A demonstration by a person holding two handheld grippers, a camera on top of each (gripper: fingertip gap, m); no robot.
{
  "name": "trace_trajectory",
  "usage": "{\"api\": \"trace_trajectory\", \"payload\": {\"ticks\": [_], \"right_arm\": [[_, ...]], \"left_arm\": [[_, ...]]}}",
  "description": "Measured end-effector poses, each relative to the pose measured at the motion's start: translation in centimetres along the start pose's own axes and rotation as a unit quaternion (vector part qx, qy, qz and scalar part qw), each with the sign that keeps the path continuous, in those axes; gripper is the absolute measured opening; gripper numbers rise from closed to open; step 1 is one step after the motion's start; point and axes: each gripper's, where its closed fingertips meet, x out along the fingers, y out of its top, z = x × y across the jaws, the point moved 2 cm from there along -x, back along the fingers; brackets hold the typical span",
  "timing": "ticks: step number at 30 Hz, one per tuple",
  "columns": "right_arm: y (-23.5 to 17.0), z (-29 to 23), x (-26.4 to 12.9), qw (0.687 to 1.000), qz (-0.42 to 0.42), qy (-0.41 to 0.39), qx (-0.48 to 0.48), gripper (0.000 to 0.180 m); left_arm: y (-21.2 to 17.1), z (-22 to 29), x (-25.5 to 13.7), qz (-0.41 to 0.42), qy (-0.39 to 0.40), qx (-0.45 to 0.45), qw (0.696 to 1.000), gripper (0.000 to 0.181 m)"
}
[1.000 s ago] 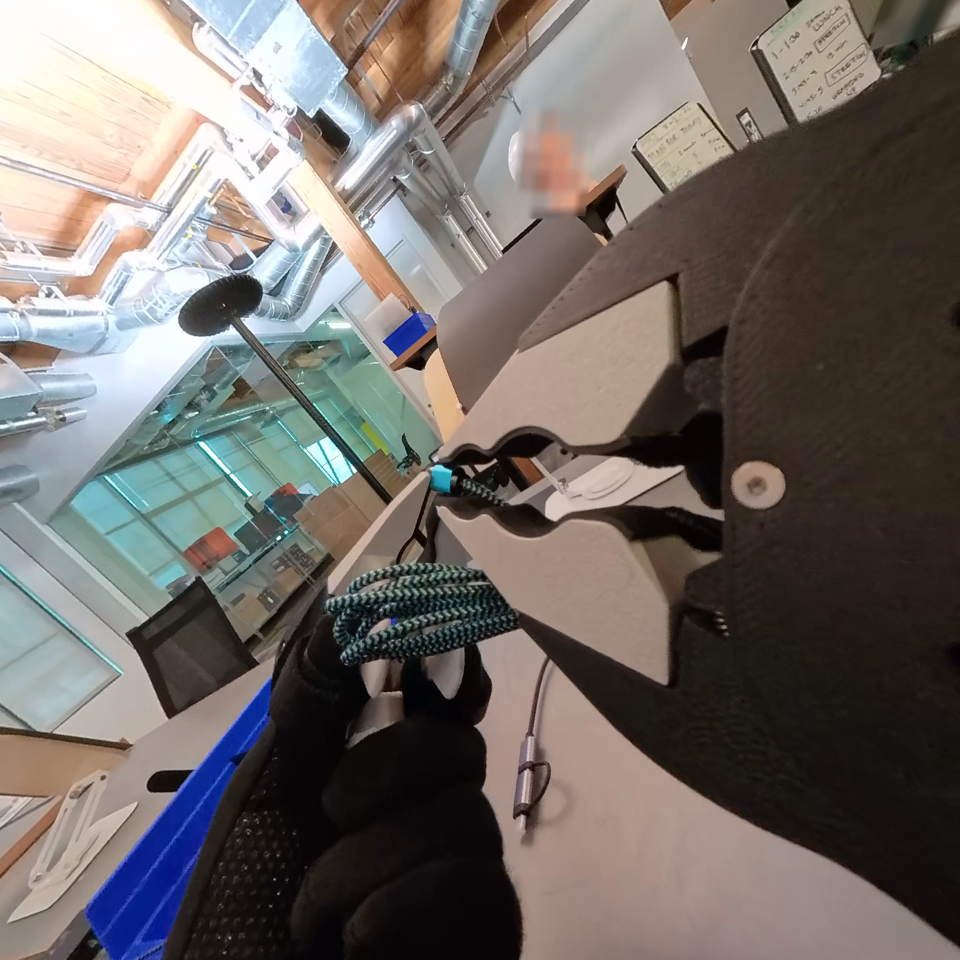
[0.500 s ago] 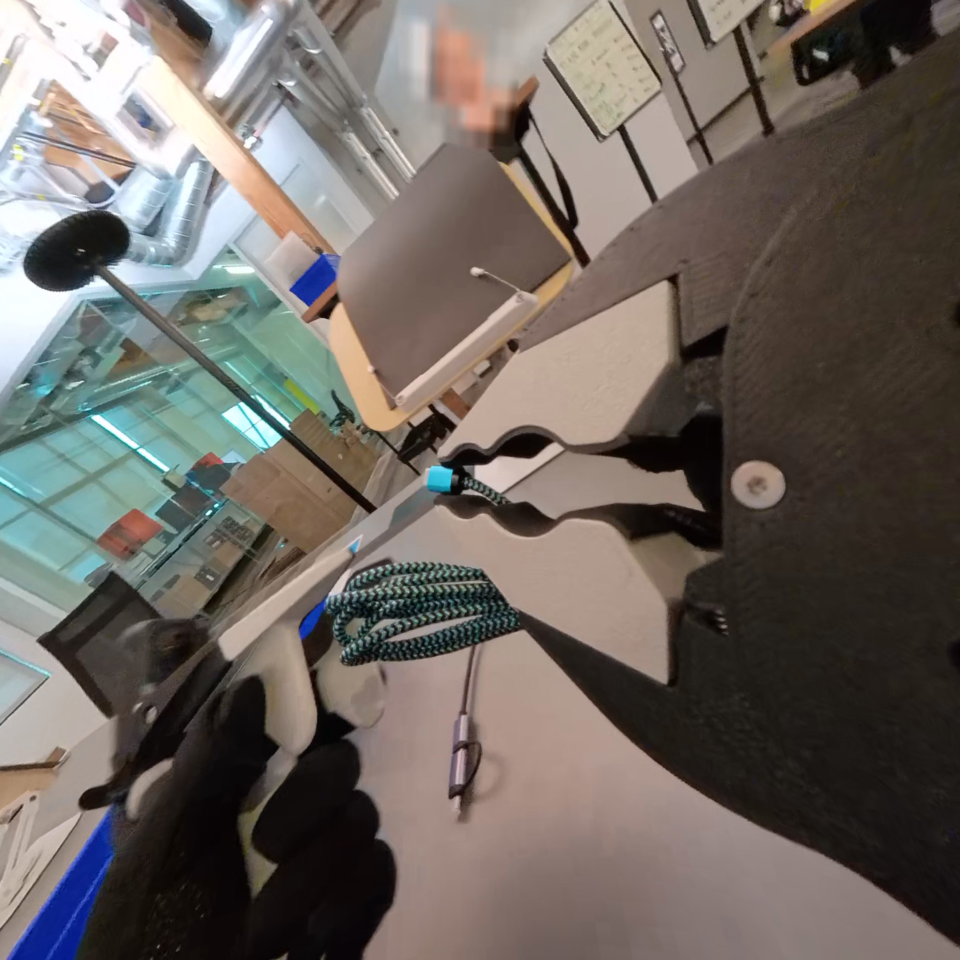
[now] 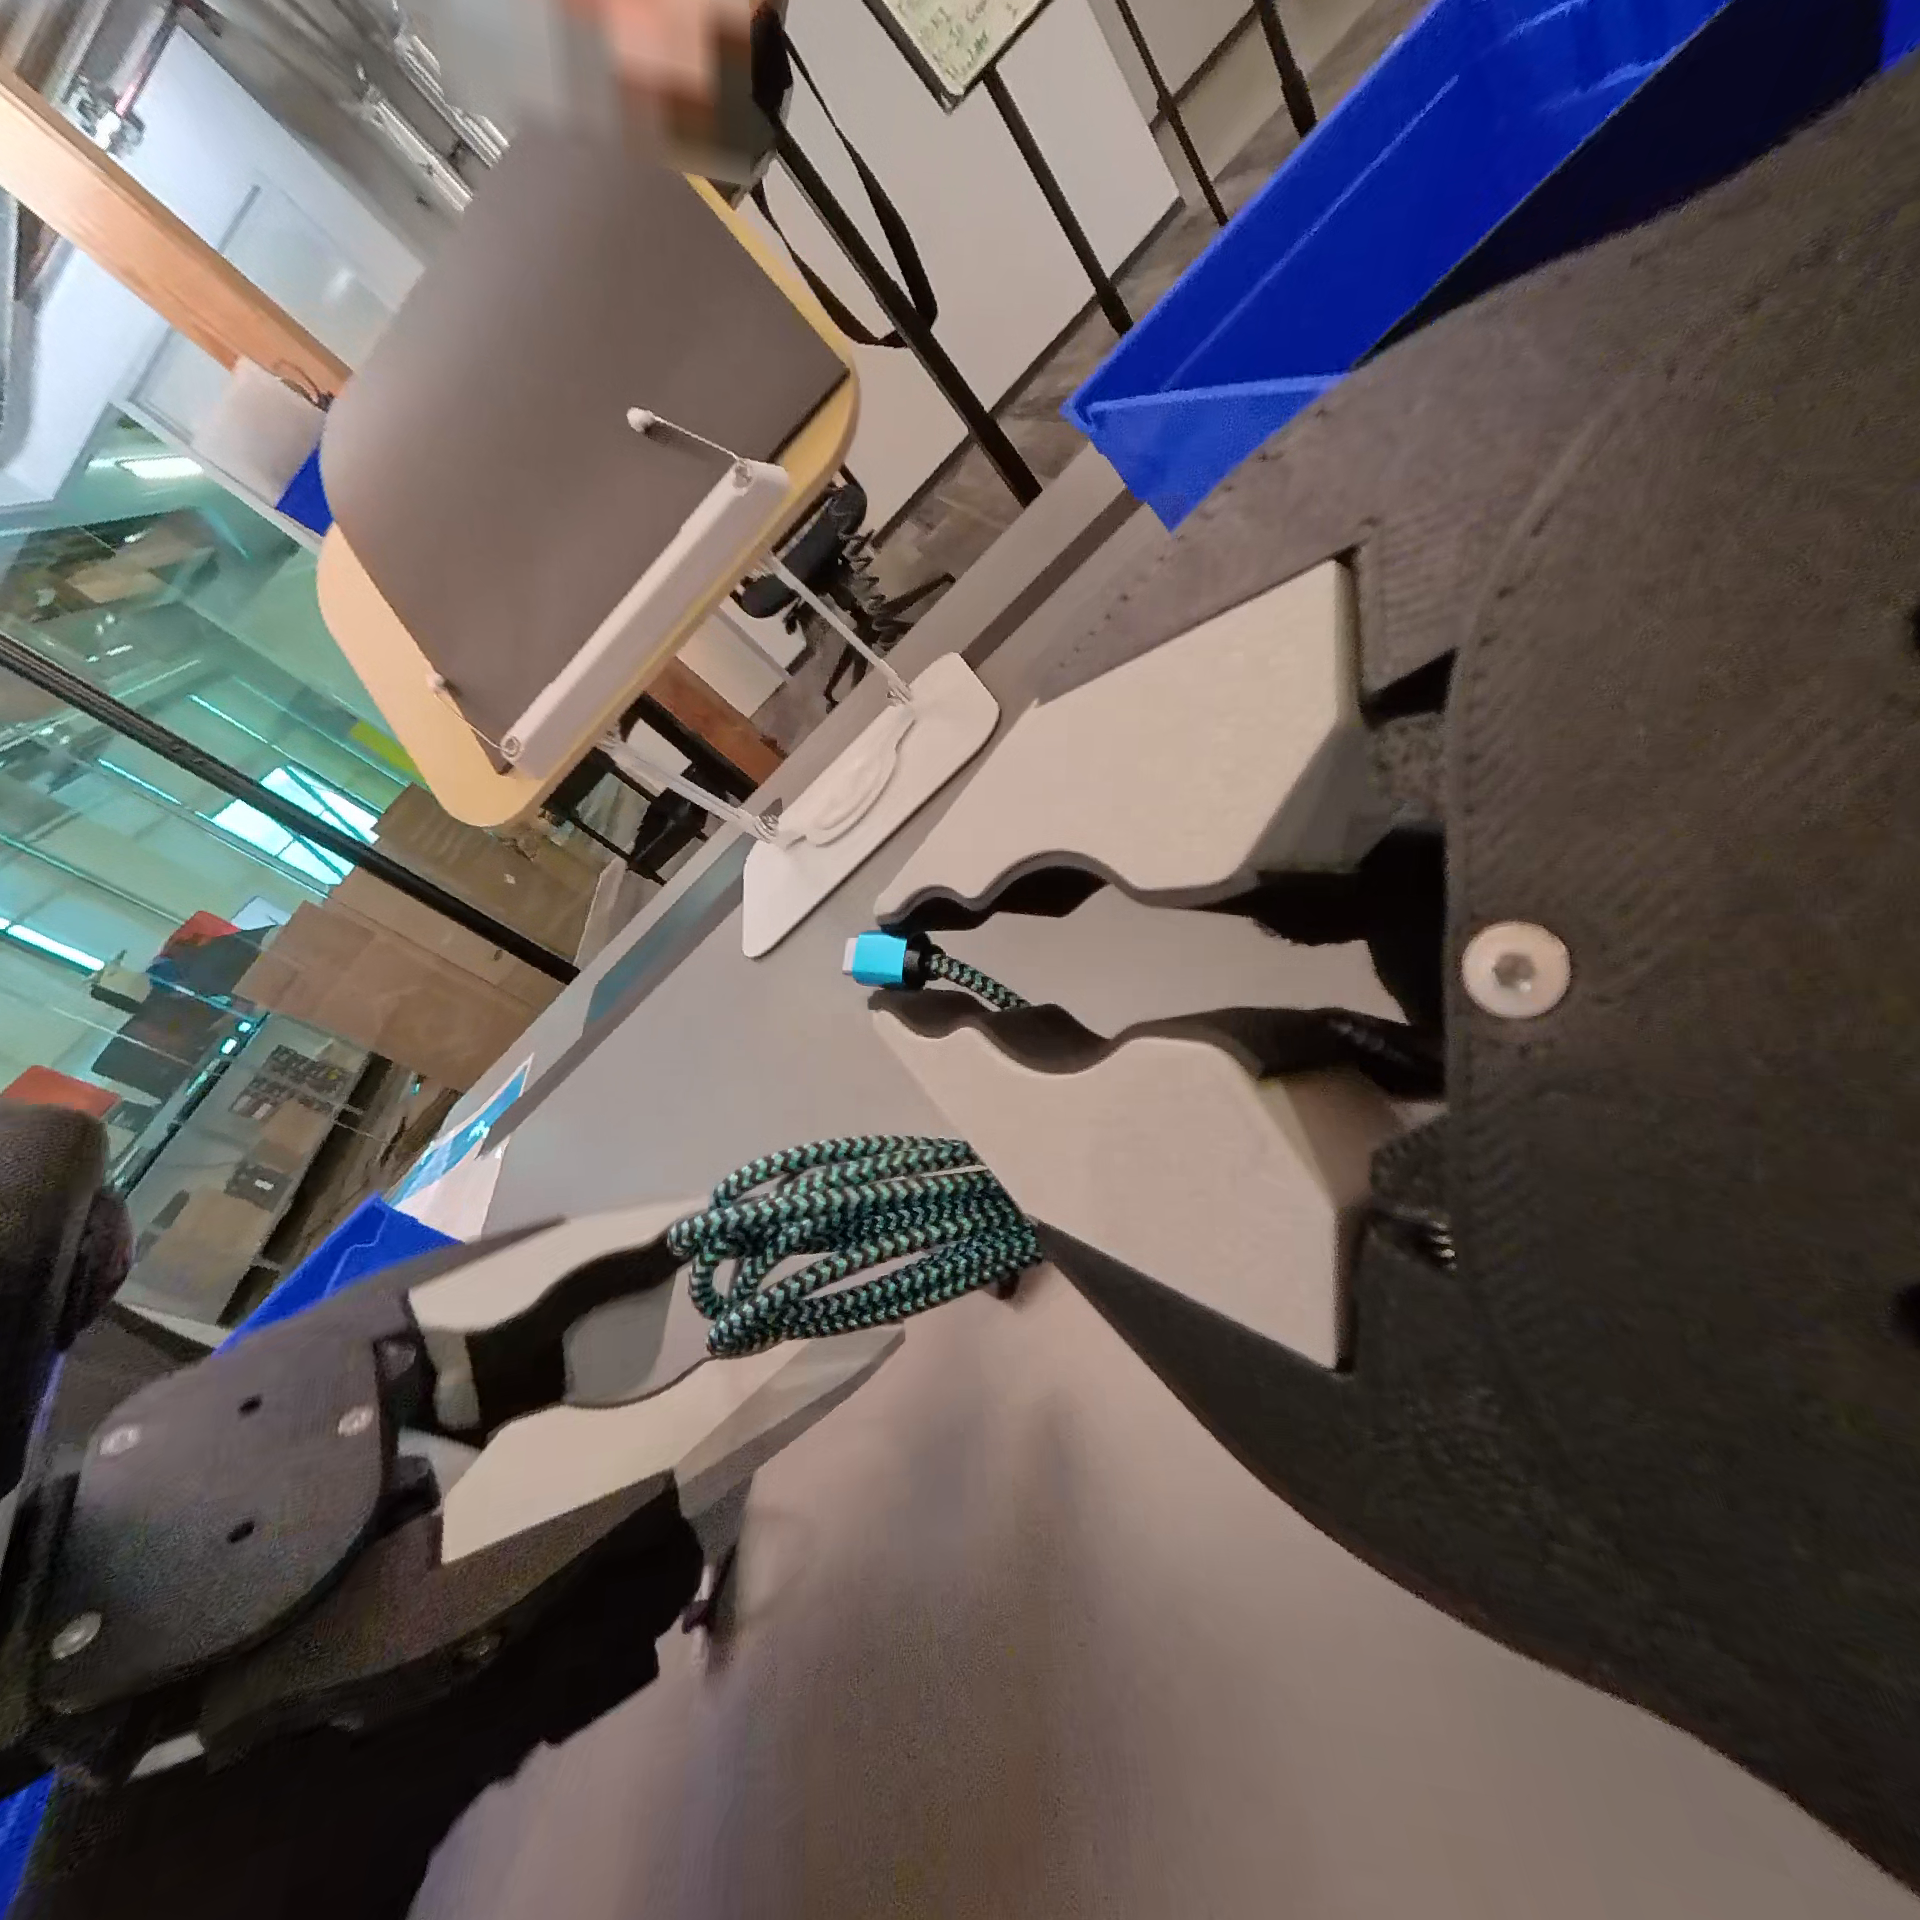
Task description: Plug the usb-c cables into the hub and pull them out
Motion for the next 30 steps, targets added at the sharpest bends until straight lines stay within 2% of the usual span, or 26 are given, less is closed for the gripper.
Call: {"api": "trace_trajectory", "payload": {"ticks": [4, 7, 12, 16, 22, 27, 30], "right_arm": [[-0.9, 0.0, -0.6, 1.000, 0.000, 0.008, 0.022, 0.009], [-1.1, 0.5, -1.0, 0.999, 0.004, 0.001, 0.032, 0.009], [-1.4, 1.0, -1.3, 0.999, 0.008, -0.006, 0.044, 0.009], [-1.5, 1.1, -1.3, 0.999, 0.010, -0.005, 0.050, 0.009], [-2.0, 0.6, -1.0, 0.998, -0.002, 0.016, 0.060, 0.009], [-2.3, -1.0, -0.2, 0.996, -0.013, 0.069, 0.061, 0.009], [-2.4, -2.4, 0.5, 0.993, -0.021, 0.107, 0.049, 0.009]], "left_arm": [[0.6, 0.0, 1.7, -0.051, -0.030, 0.183, 0.981, 0.056], [-0.7, 0.1, 3.2, -0.129, -0.067, 0.306, 0.941, 0.054], [-0.5, 0.1, 3.9, -0.152, -0.138, 0.389, 0.898, 0.033], [-0.3, 0.1, 4.4, -0.161, -0.186, 0.376, 0.893, 0.024], [-0.2, -0.7, 4.8, -0.147, -0.203, 0.301, 0.920, 0.021], [1.6, -0.8, 2.7, -0.079, -0.206, 0.235, 0.947, 0.021], [2.6, -0.7, 1.2, -0.054, -0.210, 0.217, 0.952, 0.020]]}}
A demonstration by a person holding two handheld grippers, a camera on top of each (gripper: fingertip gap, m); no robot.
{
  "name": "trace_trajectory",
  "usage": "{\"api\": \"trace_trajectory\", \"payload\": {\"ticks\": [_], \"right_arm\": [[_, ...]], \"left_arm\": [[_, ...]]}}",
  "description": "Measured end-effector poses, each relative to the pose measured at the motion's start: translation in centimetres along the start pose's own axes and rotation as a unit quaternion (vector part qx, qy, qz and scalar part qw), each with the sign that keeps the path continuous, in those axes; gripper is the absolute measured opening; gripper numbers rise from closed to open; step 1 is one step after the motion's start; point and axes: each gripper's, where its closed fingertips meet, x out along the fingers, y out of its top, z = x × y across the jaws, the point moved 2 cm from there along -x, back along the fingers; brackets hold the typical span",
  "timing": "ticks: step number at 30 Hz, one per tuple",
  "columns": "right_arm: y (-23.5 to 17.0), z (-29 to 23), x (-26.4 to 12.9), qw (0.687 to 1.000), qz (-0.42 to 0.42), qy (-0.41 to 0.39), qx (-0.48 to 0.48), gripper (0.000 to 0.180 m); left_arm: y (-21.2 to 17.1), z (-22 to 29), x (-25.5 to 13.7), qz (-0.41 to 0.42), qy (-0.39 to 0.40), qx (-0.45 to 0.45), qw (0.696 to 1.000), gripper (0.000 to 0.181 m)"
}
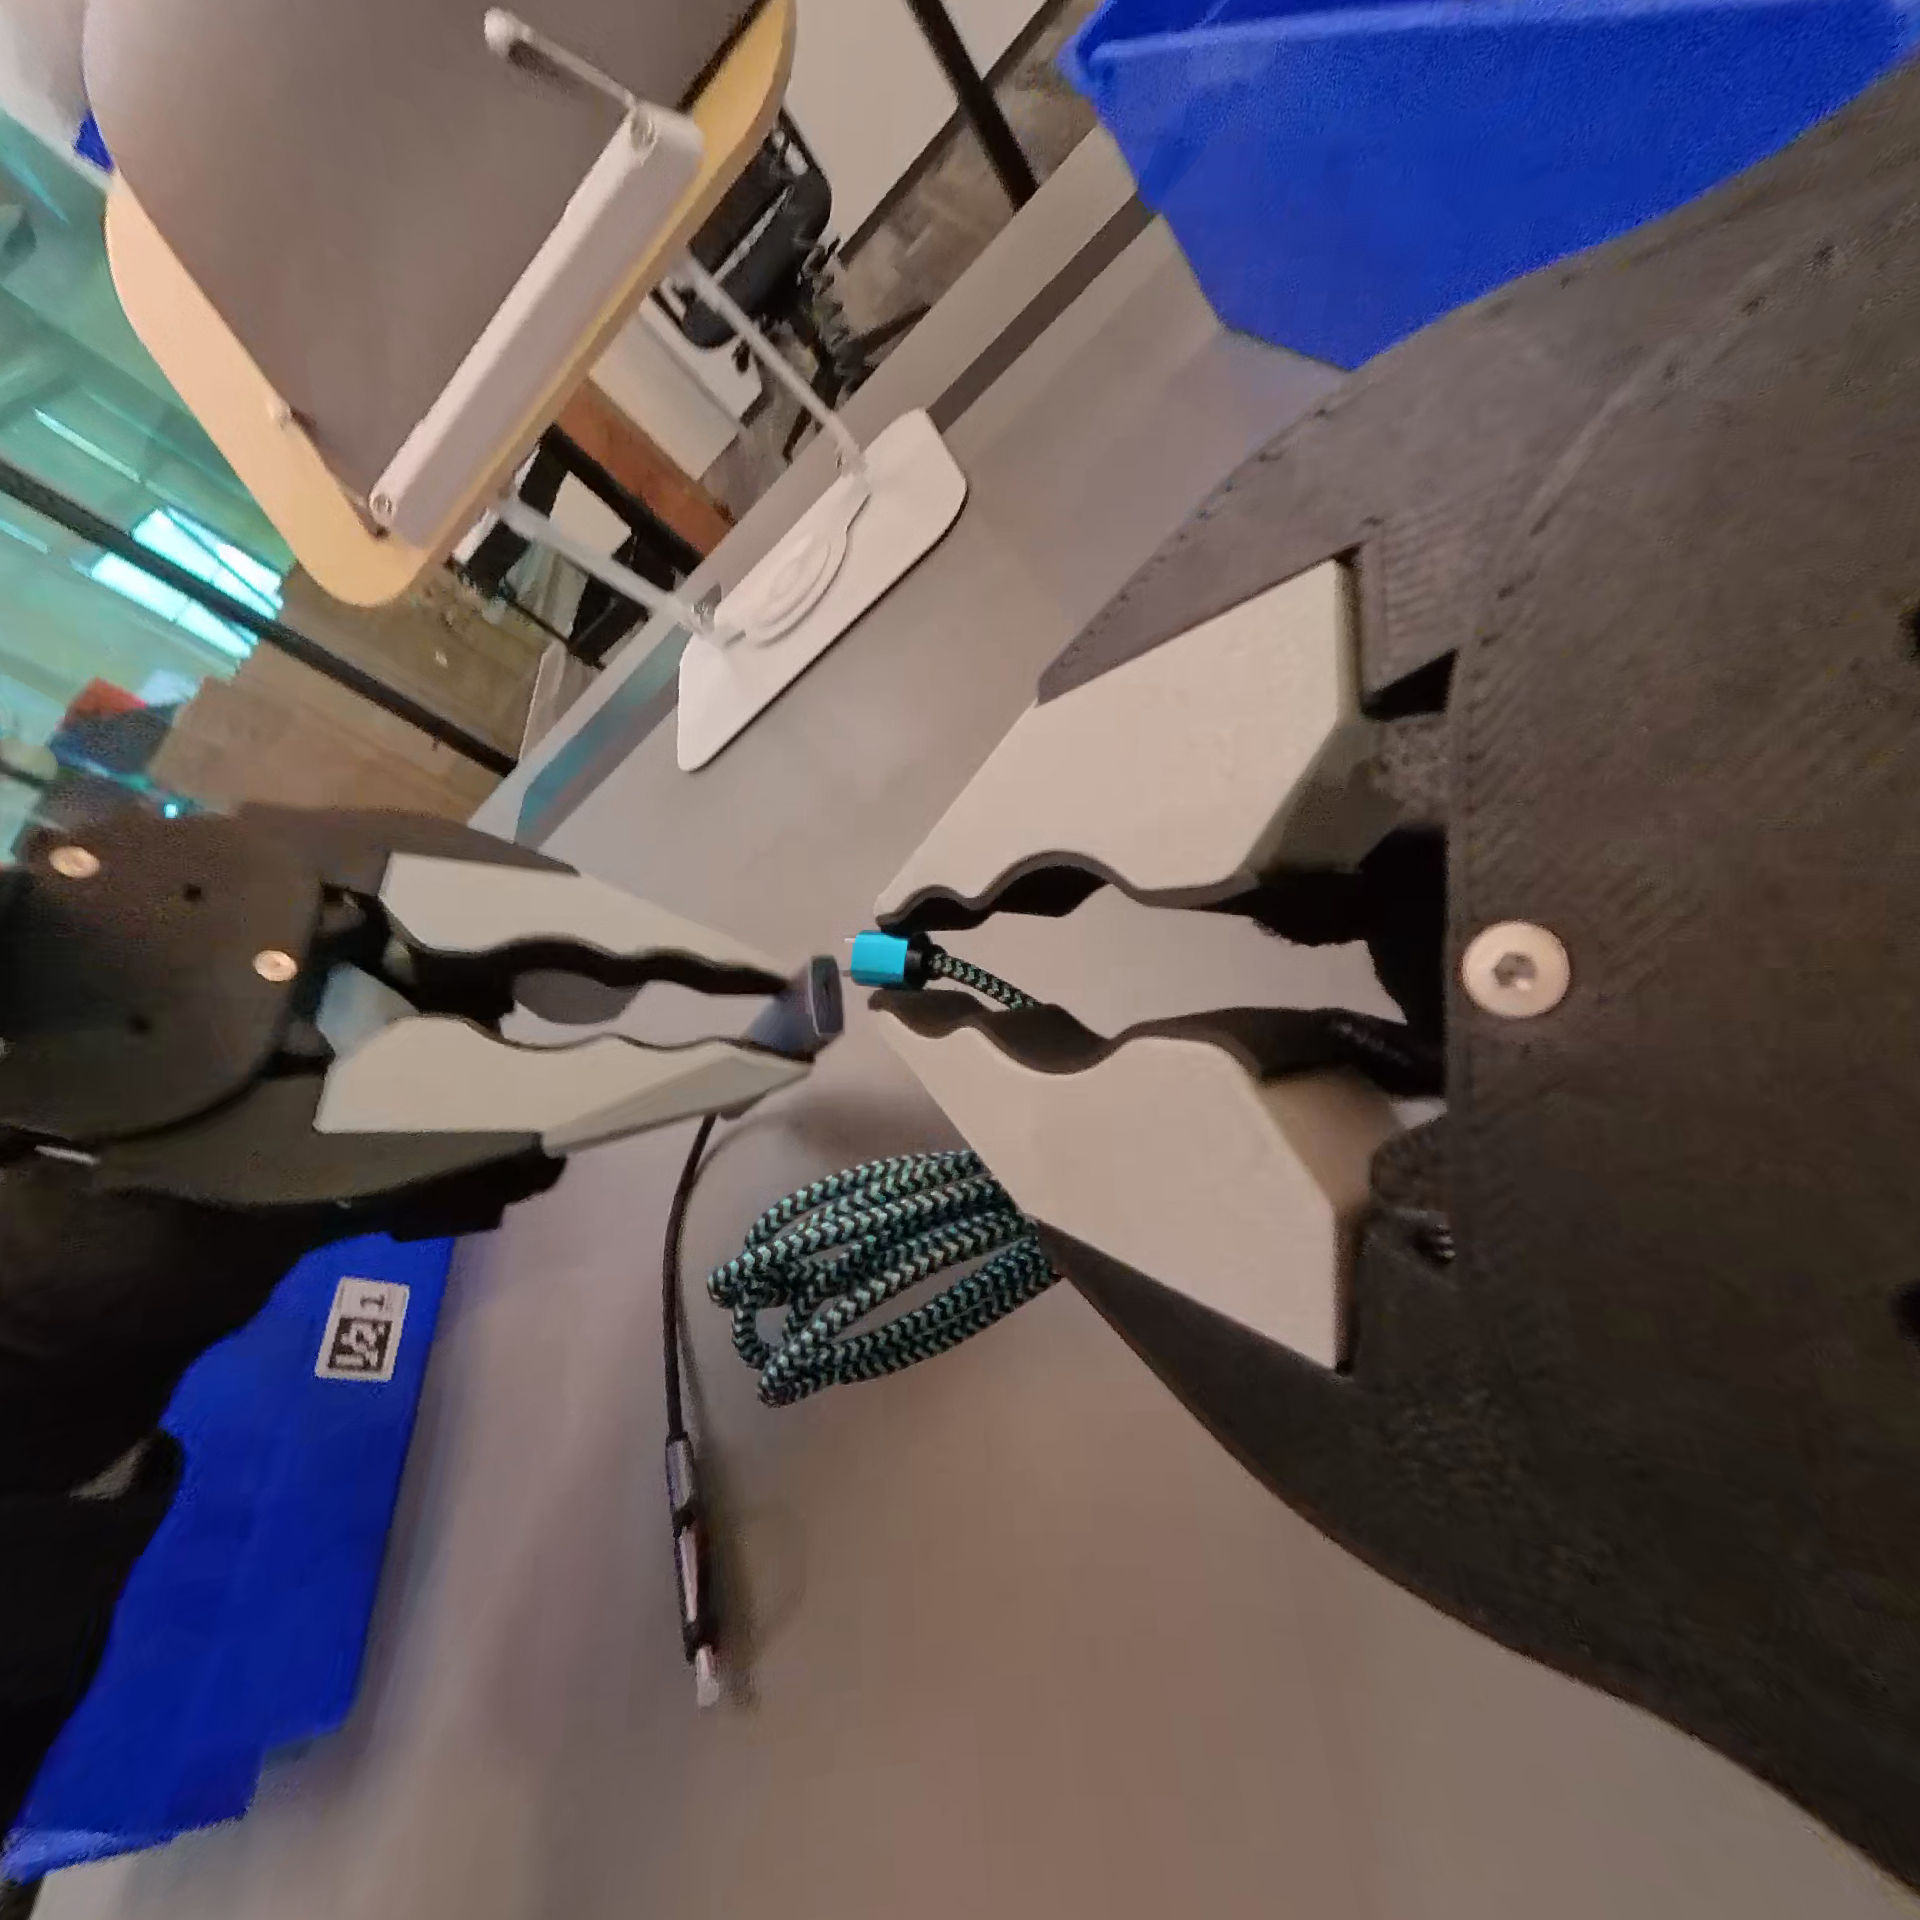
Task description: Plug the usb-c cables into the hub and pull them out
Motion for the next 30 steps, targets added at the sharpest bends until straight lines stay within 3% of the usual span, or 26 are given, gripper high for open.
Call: {"api": "trace_trajectory", "payload": {"ticks": [12, 30], "right_arm": [[0.0, -1.6, 2.1, 0.998, -0.029, 0.048, -0.022, 0.008], [-0.3, -2.2, 2.0, 0.990, -0.072, 0.107, -0.049, 0.008]], "left_arm": [[0.8, 1.4, -0.5, -0.009, 0.000, 0.022, 1.000, 0.020], [1.3, 2.3, -0.1, -0.038, 0.003, 0.070, 0.997, 0.019]]}}
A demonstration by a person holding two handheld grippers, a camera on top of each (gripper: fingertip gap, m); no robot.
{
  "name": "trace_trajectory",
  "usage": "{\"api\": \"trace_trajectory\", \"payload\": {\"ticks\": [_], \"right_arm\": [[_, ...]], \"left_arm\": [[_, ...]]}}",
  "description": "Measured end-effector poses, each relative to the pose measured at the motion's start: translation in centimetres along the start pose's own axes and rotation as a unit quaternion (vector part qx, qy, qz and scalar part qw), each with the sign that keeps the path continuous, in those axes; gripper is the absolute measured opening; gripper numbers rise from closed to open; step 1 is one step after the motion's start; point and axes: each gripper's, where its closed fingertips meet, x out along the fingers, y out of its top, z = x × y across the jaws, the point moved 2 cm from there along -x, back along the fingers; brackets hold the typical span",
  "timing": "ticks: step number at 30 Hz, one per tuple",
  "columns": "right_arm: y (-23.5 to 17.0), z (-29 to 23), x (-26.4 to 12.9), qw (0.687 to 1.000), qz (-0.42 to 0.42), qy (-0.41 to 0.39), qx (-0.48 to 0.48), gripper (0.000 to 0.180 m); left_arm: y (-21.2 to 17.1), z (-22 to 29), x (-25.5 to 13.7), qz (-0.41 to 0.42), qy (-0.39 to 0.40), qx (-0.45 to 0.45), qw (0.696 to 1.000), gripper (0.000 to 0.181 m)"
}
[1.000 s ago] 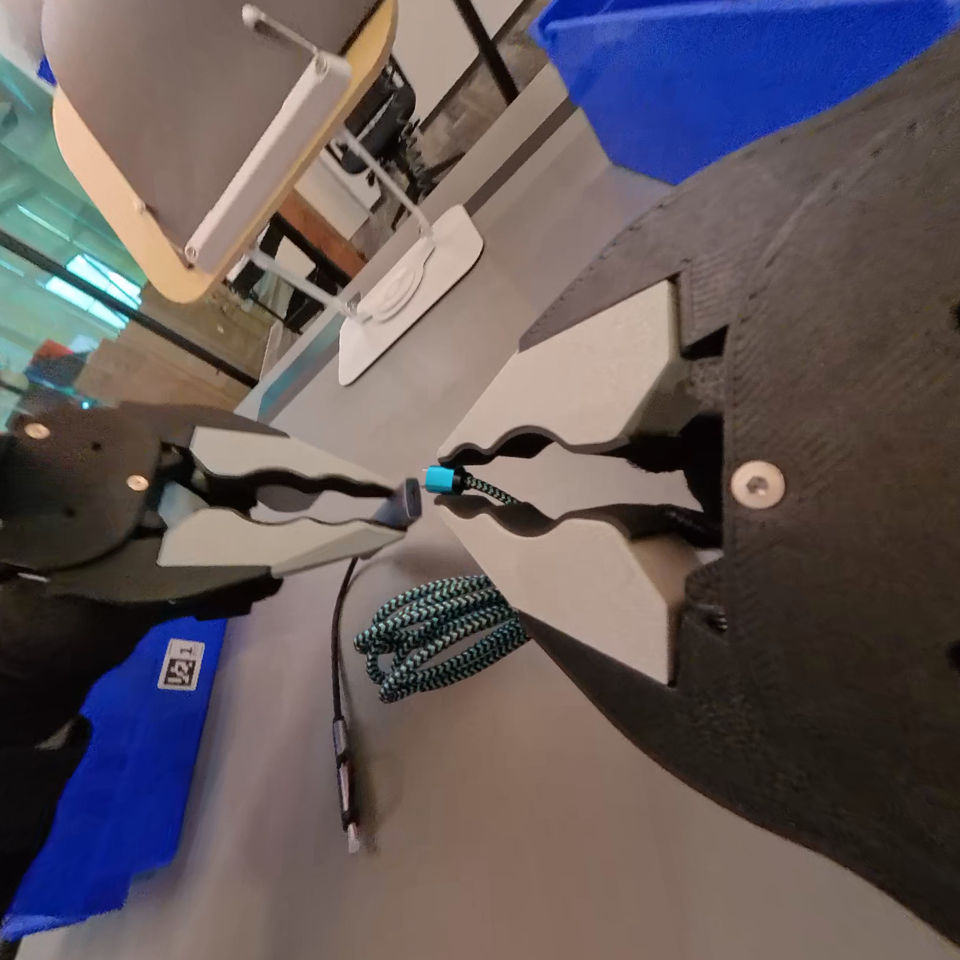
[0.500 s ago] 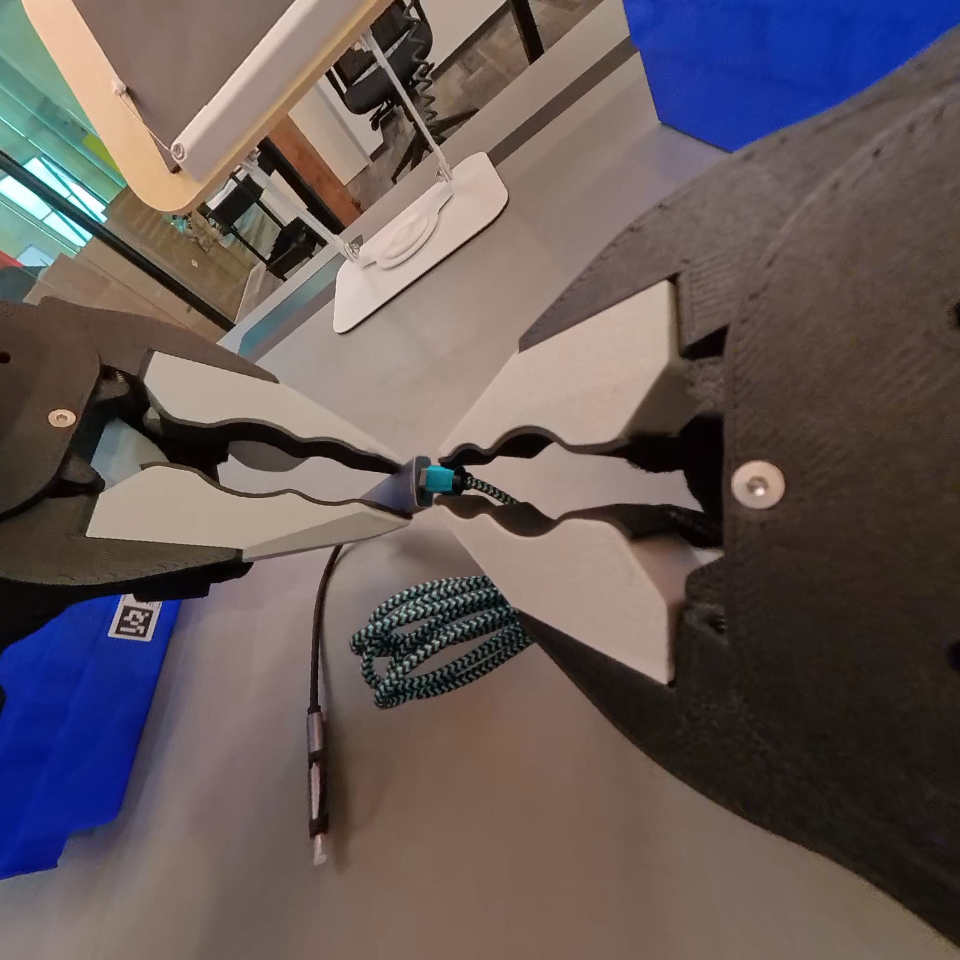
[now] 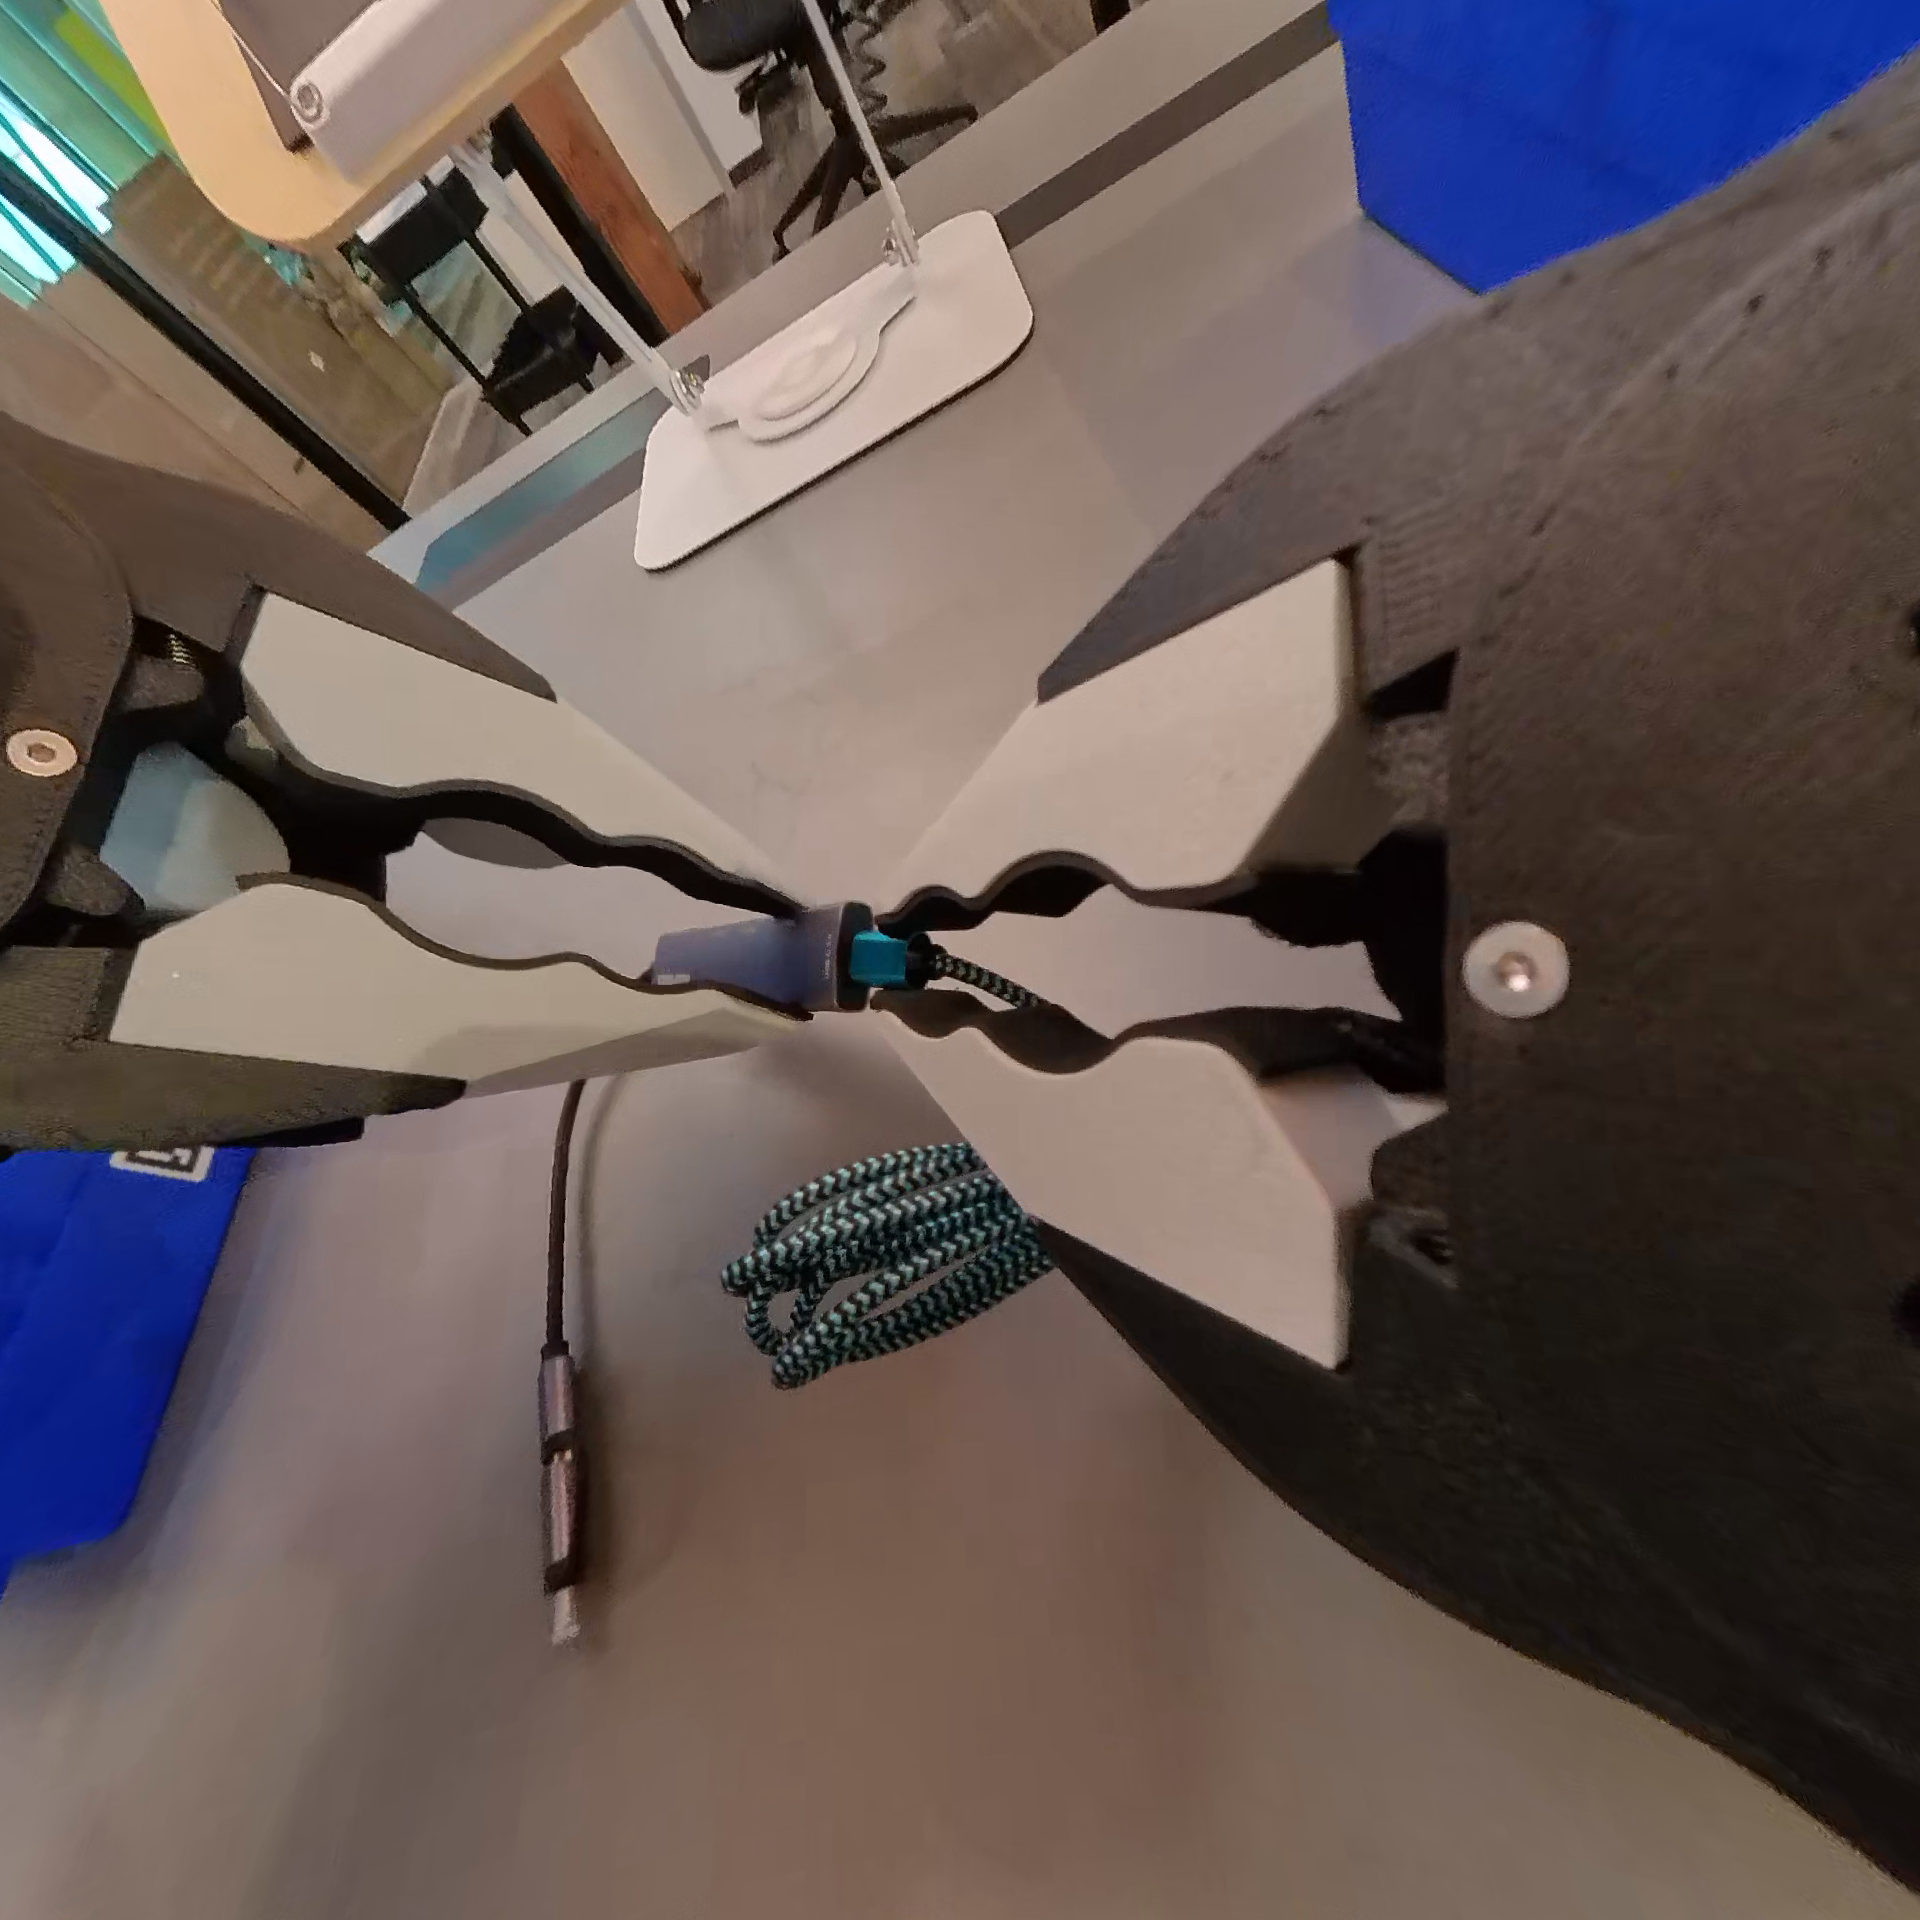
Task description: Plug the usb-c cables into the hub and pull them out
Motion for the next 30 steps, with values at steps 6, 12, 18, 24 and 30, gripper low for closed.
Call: {"api": "trace_trajectory", "payload": {"ticks": [6, 12, 18, 24, 30], "right_arm": [[0.0, 0.2, -0.2, 1.000, 0.006, 0.020, 0.010, 0.008], [0.3, 0.3, -0.1, 0.999, 0.018, 0.025, 0.023, 0.008], [0.1, 0.1, 0.4, 0.999, -0.004, 0.044, 0.016, 0.008], [-0.8, -0.1, 1.6, 0.998, -0.040, 0.037, 0.009, 0.009], [-0.8, 0.8, 0.9, 0.998, -0.023, 0.008, 0.049, 0.018]], "left_arm": [[0.3, 0.0, -0.1, 0.006, 0.013, 0.011, 1.000, 0.018], [0.4, 0.0, -0.1, 0.014, 0.026, 0.006, 1.000, 0.018], [0.3, 0.2, 0.4, -0.016, 0.049, 0.029, 0.998, 0.017], [-1.1, 0.1, 1.1, -0.045, 0.054, 0.015, 0.997, 0.019], [-3.4, 0.6, 2.1, -0.073, 0.038, -0.054, 0.995, 0.020]]}}
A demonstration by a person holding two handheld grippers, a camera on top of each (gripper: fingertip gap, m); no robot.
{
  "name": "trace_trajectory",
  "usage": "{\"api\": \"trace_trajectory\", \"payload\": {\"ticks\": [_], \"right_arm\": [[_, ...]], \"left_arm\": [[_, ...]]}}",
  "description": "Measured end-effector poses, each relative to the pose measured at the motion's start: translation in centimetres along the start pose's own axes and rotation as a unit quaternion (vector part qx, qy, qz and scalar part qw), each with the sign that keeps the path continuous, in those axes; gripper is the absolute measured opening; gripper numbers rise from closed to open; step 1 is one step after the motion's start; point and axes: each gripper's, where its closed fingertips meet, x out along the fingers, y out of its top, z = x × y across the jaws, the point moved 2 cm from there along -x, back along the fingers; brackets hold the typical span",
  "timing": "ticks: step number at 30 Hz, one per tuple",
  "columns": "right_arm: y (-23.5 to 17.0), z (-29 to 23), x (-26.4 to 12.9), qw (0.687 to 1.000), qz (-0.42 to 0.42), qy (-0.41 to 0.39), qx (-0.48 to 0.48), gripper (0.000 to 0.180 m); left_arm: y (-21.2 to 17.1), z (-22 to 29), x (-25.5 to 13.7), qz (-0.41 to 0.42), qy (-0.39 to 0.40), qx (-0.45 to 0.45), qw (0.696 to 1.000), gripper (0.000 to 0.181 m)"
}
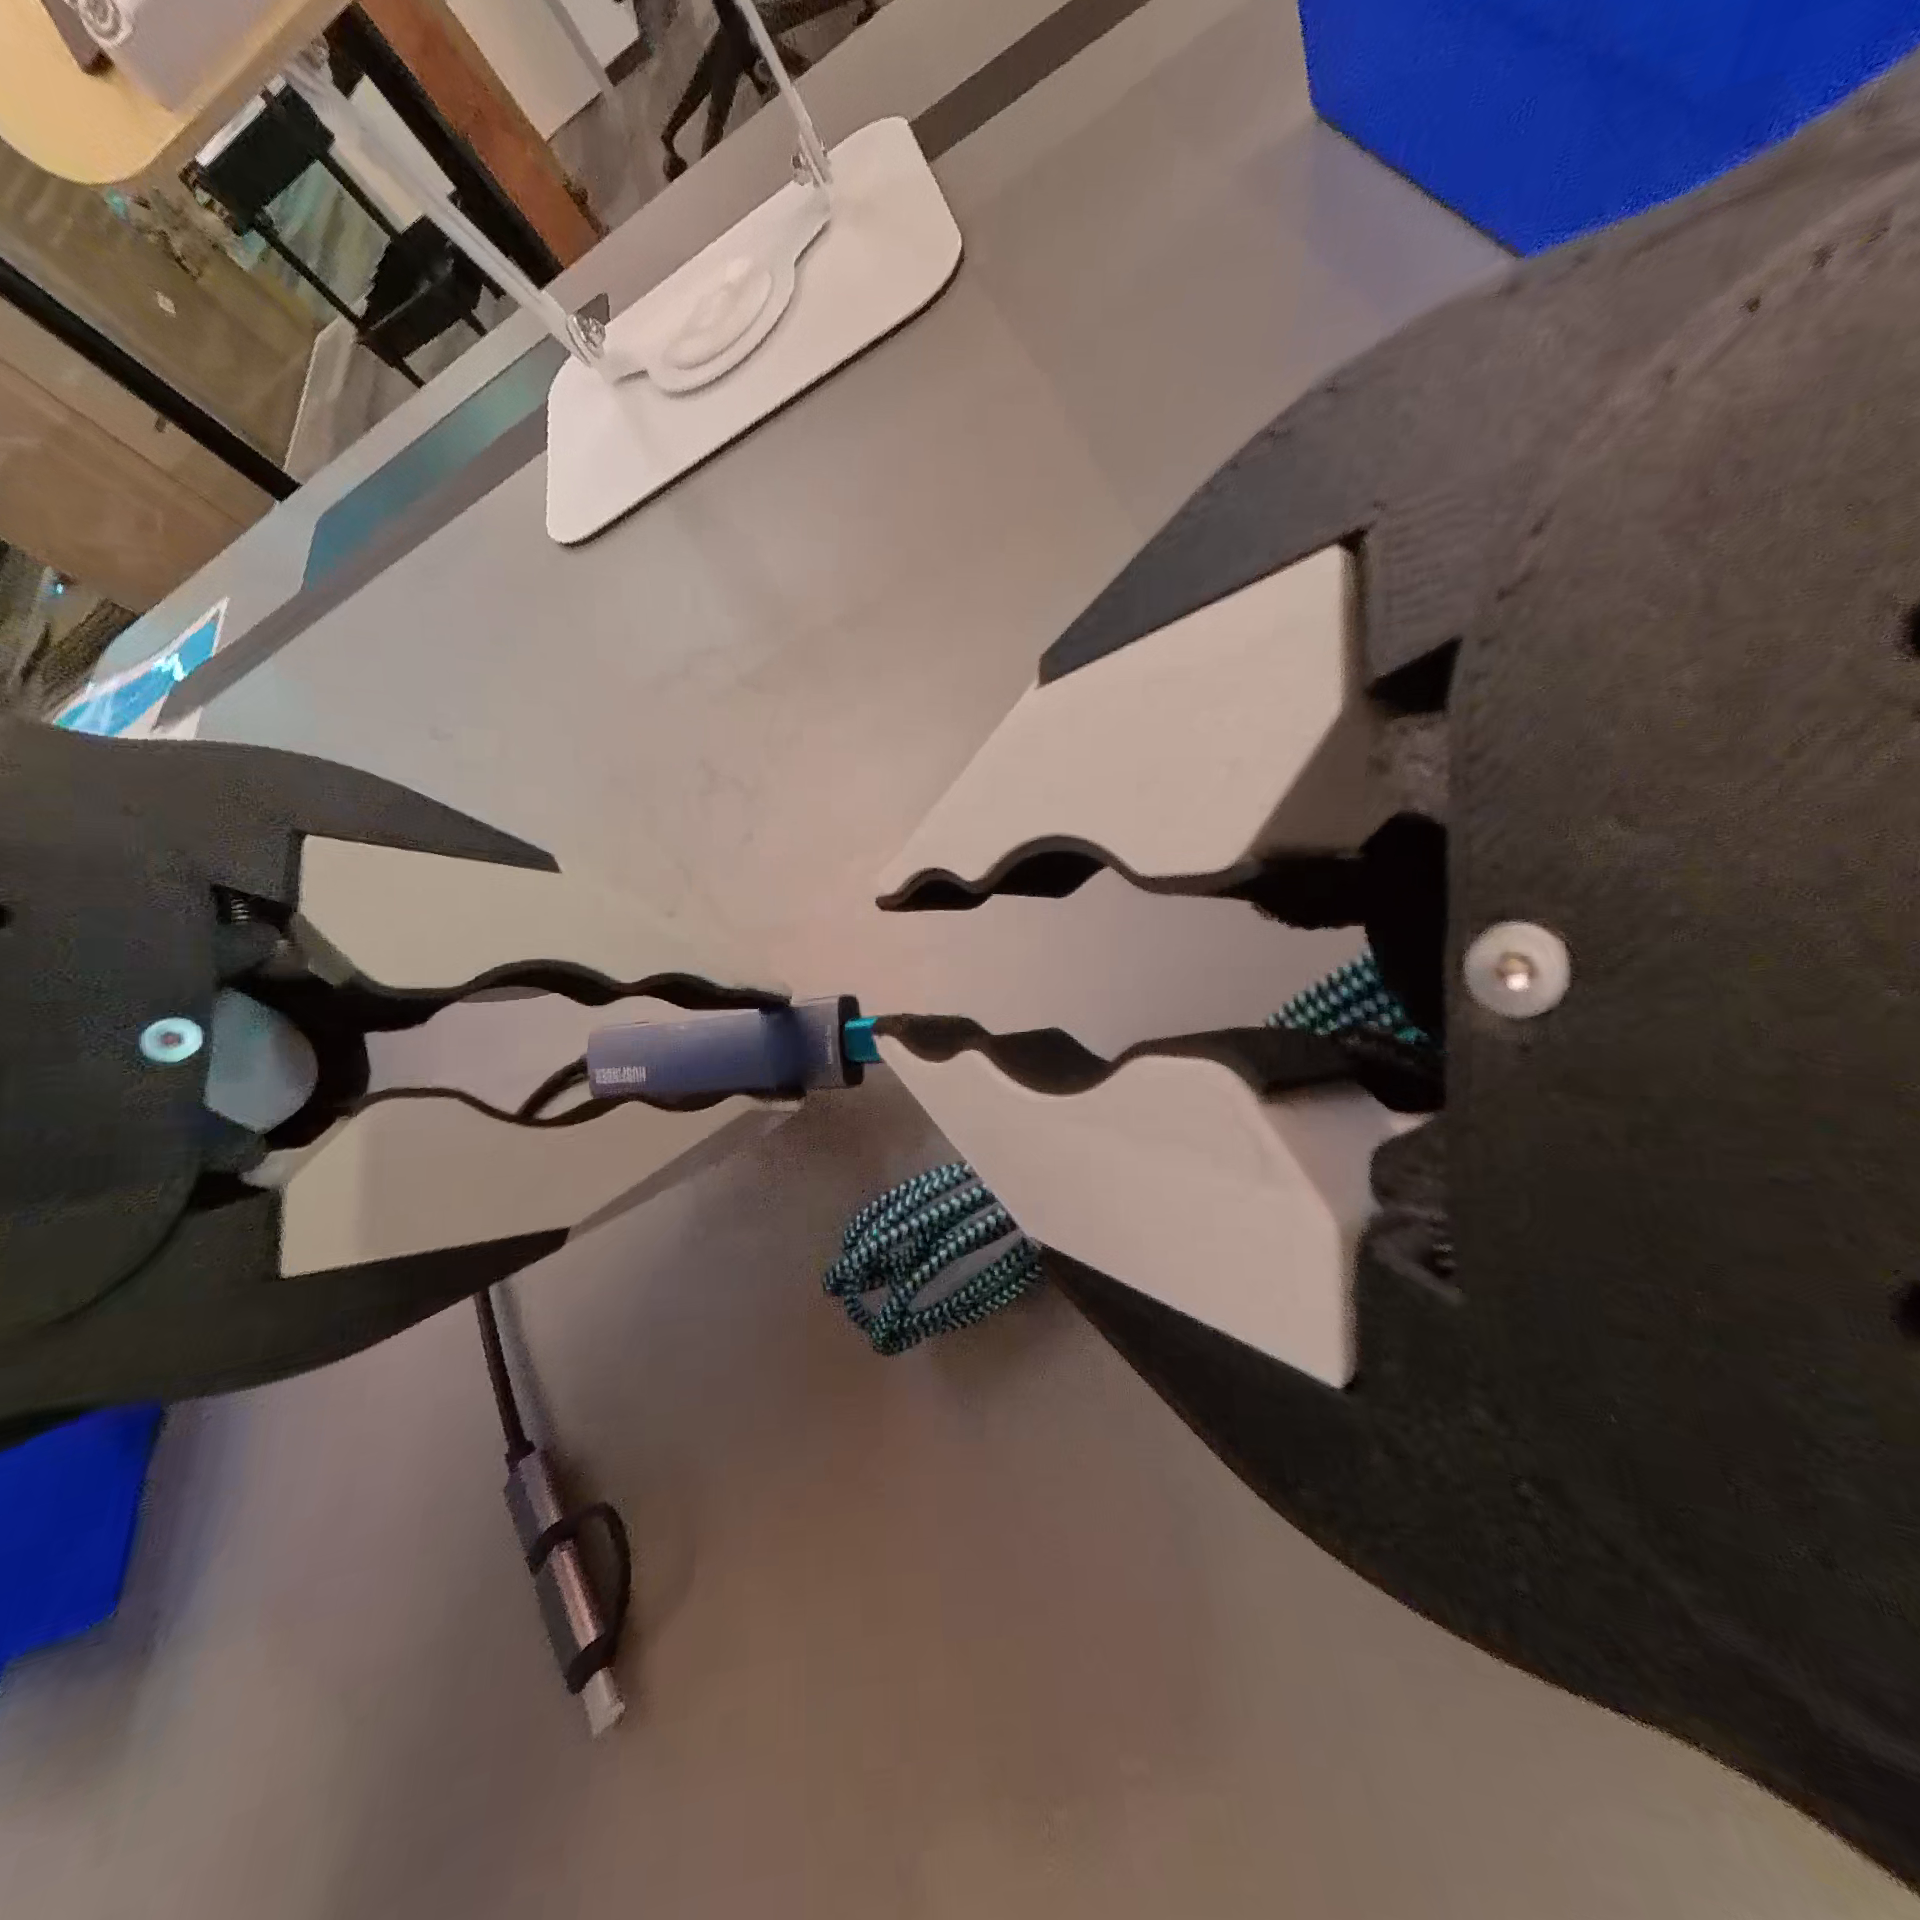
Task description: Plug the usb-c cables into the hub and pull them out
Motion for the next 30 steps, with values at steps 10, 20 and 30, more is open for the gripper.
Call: {"api": "trace_trajectory", "payload": {"ticks": [10, 20, 30], "right_arm": [[-1.0, 0.1, -0.2, 0.998, 0.032, -0.062, 0.002, 0.011], [-1.2, 1.0, -0.3, 0.996, 0.035, -0.080, 0.026, 0.012], [-1.3, 1.1, -0.4, 0.995, 0.034, -0.089, 0.023, 0.012]], "left_arm": [[-5.1, -1.8, -10.7, 0.017, 0.130, -0.138, 0.982, 0.045], [-22.2, 0.3, -23.4, 0.057, 0.218, -0.380, 0.897, 0.034], [-23.1, -3.5, -18.6, 0.281, 0.108, -0.518, 0.800, 0.020]]}}
